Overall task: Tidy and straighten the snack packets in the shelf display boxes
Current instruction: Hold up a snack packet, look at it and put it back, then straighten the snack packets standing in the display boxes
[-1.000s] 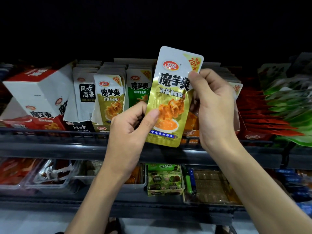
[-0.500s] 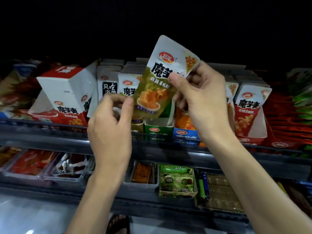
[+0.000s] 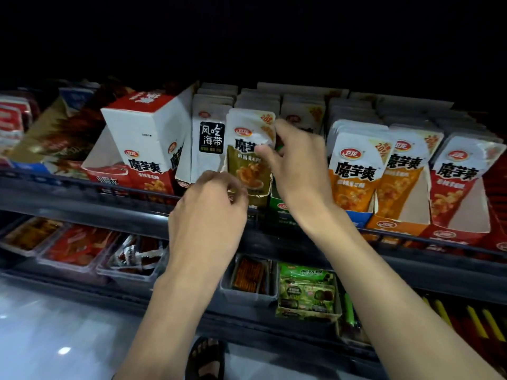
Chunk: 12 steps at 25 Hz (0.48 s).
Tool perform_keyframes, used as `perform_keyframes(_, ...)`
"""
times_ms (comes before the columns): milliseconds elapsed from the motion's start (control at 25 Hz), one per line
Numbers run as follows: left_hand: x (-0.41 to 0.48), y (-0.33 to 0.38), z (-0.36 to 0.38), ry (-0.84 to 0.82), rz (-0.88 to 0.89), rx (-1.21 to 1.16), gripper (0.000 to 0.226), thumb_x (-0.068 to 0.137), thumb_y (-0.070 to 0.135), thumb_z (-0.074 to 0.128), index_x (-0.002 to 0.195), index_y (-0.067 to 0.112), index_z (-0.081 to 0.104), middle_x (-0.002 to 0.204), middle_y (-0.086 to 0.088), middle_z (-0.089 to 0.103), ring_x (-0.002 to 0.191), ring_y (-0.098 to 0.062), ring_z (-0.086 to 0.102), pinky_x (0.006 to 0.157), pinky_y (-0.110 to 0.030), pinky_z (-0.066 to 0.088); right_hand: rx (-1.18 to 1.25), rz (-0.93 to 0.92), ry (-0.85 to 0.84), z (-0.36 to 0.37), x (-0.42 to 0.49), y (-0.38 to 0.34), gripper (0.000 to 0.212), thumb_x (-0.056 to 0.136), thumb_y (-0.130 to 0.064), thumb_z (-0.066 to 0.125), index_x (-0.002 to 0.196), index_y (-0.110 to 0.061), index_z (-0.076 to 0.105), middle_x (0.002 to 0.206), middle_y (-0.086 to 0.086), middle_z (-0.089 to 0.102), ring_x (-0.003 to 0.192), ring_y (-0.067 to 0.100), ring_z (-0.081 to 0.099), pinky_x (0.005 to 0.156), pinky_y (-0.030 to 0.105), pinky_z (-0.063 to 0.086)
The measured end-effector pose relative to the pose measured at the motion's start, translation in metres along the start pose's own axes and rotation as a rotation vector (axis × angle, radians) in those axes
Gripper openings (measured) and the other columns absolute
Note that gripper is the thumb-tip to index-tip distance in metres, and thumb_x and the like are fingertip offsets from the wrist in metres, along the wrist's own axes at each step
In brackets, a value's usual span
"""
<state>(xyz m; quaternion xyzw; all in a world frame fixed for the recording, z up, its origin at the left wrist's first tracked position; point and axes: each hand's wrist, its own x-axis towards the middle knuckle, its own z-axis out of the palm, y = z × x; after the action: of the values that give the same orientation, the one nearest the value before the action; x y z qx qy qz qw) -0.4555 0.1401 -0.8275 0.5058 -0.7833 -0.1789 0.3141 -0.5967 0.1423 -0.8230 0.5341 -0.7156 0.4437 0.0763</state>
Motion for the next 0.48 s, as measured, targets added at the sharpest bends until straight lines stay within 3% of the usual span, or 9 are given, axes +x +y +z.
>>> perform_keyframes(80, -0.0001, 0.0009, 0.0003, -0.01, 0.005, 0.008, 0.014, 0.096, 0.032, 0.052, 0.099, 0.028, 0.065, 0.103, 0.009, 0.058, 0.081, -0.014, 0.049, 0.07, -0.029, 0.037, -0.035, -0.009, -0.006, 0.0047, -0.0003, 0.0022, 0.03, 0.092, -0.019, 0.07, 0.121, -0.015, 0.063, 0.104, 0.0, 0.069, 0.084, 0.007, 0.059, 0.072, 0.023, 0.046)
perform_keyframes(200, -0.0006, 0.0019, 0.0017, -0.022, -0.001, 0.011, 0.014, 0.096, 0.032, 0.052, 0.099, 0.028, 0.065, 0.105, 0.007, 0.059, 0.082, -0.016, 0.052, 0.07, -0.03, 0.04, -0.076, -0.04, 0.04, 0.0054, -0.0003, 0.0012, 0.043, 0.088, -0.014, 0.073, 0.128, -0.014, 0.058, 0.116, 0.003, 0.063, 0.097, 0.016, 0.062, 0.081, 0.025, 0.05)
perform_keyframes(280, -0.001, 0.0028, 0.0024, -0.03, -0.003, 0.01, 0.014, 0.095, 0.033, 0.053, 0.1, 0.028, 0.064, 0.105, 0.006, 0.06, 0.087, -0.018, 0.057, 0.072, -0.032, 0.044, -0.075, -0.031, 0.047, 0.0049, -0.0018, 0.0013, 0.057, 0.086, -0.01, 0.074, 0.136, -0.018, 0.048, 0.127, 0.002, 0.056, 0.102, 0.012, 0.058, 0.083, 0.013, 0.045)
perform_keyframes(360, -0.0012, 0.0037, 0.0036, -0.037, 0.001, 0.012, 0.015, 0.096, 0.035, 0.052, 0.102, 0.027, 0.064, 0.105, 0.005, 0.06, 0.091, -0.021, 0.06, 0.074, -0.034, 0.048, -0.047, -0.024, 0.041, 0.0038, -0.0042, 0.0016, 0.068, 0.084, -0.007, 0.075, 0.14, -0.022, 0.04, 0.133, 0.001, 0.048, 0.088, -0.001, 0.048, 0.07, 0.001, 0.039)
perform_keyframes(480, -0.0001, 0.0035, 0.0071, -0.02, 0.01, 0.028, 0.018, 0.096, 0.037, 0.052, 0.103, 0.026, 0.065, 0.107, 0.003, 0.061, 0.094, -0.023, 0.06, 0.072, -0.034, 0.046, -0.045, -0.04, 0.052, 0.0004, -0.0065, 0.0012, 0.068, 0.083, -0.005, 0.076, 0.138, -0.021, 0.038, 0.132, 0.003, 0.044, 0.072, -0.002, 0.043, 0.061, 0.002, 0.038)
